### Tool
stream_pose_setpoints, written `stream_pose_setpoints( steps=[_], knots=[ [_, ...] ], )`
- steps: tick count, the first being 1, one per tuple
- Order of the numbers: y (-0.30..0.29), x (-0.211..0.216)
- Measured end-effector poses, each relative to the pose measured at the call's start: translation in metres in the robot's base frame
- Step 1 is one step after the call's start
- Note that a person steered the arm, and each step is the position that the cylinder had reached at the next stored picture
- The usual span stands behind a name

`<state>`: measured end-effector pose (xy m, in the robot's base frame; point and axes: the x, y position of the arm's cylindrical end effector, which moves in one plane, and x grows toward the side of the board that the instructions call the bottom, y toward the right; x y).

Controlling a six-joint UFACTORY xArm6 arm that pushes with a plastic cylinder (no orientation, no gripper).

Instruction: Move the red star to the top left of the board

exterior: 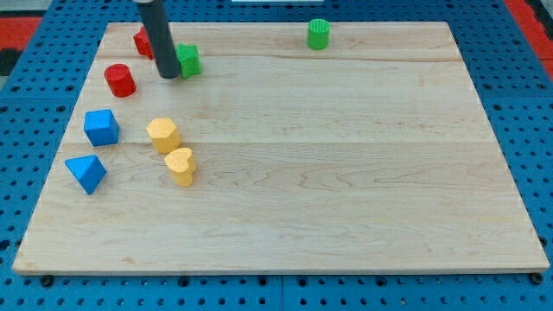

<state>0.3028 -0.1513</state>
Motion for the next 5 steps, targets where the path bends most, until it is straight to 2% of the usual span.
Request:
stream_pose_setpoints(
  steps=[1,3,4,5],
  knots=[
    [0.026,-0.029],
    [0.058,-0.06],
    [0.057,-0.054],
    [0.015,-0.018]
  ],
)
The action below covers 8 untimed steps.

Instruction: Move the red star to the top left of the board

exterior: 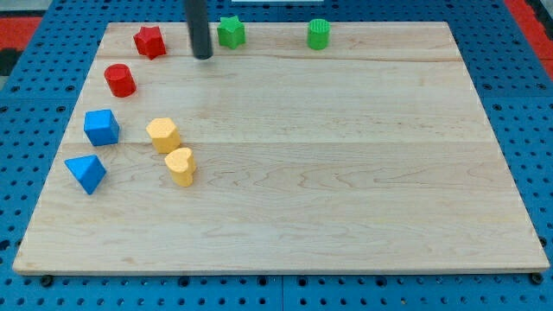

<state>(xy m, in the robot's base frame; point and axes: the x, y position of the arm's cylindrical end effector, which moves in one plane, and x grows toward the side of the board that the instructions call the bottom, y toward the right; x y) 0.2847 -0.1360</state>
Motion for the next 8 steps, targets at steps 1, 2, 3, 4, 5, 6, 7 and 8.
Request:
stream_pose_setpoints(
  steps=[1,2,3,4,5,6,7,8],
  knots=[
    [-0.072,0.012],
    [-0.106,-0.013],
    [-0.106,-0.027],
    [-0.1,-0.023],
    [-0.09,-0.017],
    [-0.052,-0.018],
    [-0.03,-0.029],
    [-0.018,-0.048]
  ],
)
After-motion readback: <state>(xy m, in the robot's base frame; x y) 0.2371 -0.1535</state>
